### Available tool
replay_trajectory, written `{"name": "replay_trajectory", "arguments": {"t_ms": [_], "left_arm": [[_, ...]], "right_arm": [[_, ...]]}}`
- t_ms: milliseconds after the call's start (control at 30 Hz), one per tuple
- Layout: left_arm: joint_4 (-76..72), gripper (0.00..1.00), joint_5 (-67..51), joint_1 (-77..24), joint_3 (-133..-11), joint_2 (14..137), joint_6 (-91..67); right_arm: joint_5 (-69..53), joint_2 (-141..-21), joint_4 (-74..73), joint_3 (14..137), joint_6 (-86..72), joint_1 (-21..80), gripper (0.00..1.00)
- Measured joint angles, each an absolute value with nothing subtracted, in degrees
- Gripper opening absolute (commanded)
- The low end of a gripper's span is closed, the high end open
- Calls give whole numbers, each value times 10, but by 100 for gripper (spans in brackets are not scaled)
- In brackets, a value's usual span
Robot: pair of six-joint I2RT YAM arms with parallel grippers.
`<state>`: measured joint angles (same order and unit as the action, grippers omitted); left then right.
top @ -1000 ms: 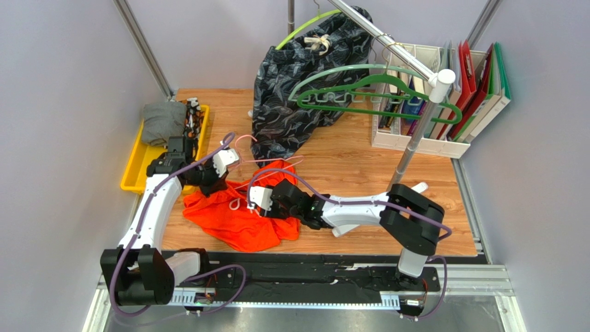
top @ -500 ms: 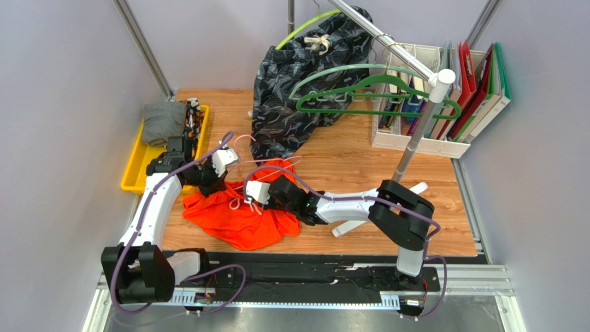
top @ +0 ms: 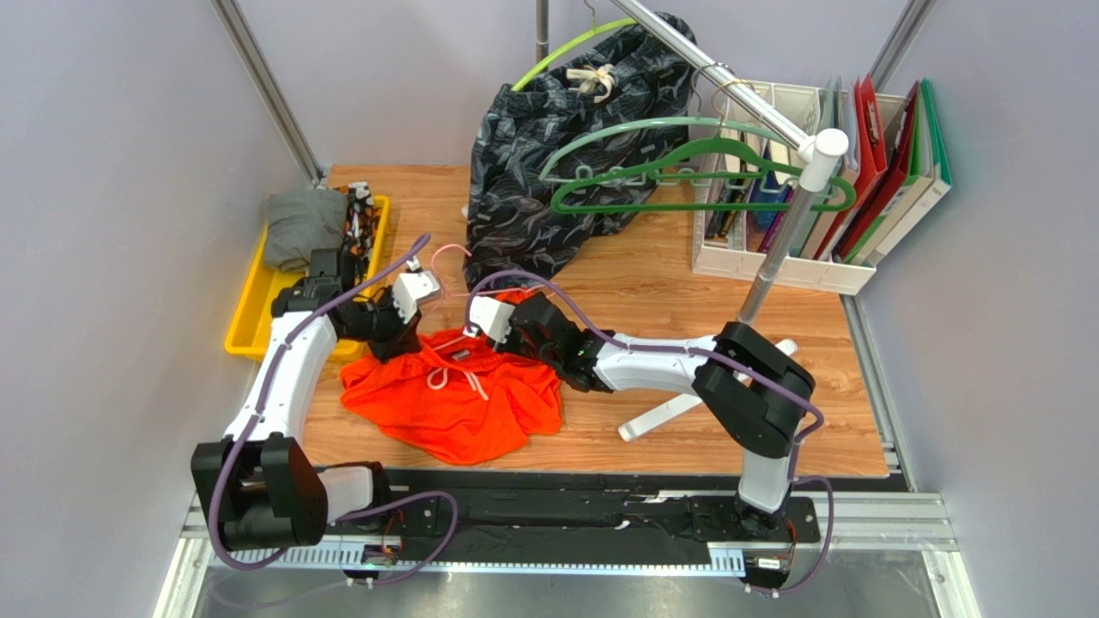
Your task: Place the shorts on the hanger
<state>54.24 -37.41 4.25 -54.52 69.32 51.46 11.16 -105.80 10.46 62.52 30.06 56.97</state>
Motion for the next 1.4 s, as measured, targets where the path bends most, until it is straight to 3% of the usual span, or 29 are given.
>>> {"name": "replay_trajectory", "arguments": {"t_ms": [467,533,800,833,1400], "left_arm": [[552,0,-392,63,-571,730,505],[557,0,-399,69,-577,738,504],[571,0,-417,93,-581,740,519],[576,0,-422,99,-582,740,524],[668,0,-456,168,-552,631,724]], "right_arm": [[106,-1089,162,575,319,563,55],[113,-1090,182,568,325,562,51],[134,-1088,182,566,289,529,2],[133,-1086,173,568,281,523,0],[-89,-1020,-81,669,1,399,0]]}}
